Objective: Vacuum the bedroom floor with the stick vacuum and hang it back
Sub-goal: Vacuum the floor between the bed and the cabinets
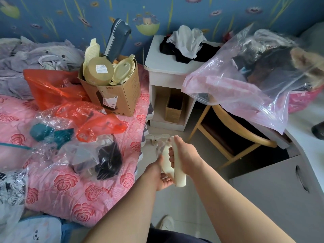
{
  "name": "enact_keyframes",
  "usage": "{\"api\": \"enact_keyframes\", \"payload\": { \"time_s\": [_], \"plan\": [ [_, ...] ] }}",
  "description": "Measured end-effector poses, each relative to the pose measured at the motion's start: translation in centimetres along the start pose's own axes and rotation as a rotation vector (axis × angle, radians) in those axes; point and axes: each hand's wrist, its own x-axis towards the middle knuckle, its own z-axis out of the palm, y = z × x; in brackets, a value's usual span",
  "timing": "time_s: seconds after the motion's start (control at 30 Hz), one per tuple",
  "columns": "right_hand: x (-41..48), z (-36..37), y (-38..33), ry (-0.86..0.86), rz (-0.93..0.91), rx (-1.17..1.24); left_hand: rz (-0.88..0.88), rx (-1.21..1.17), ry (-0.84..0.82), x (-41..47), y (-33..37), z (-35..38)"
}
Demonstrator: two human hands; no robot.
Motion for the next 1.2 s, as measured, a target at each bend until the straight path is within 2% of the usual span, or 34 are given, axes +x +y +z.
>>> {"api": "enact_keyframes", "payload": {
  "time_s": [1.2],
  "plan": [
    [3.7, 6.7, -4.6, 0.080, 0.050, 0.110, -0.064, 0.154, -0.015, 1.2, 10.1, -1.3]
  ]
}}
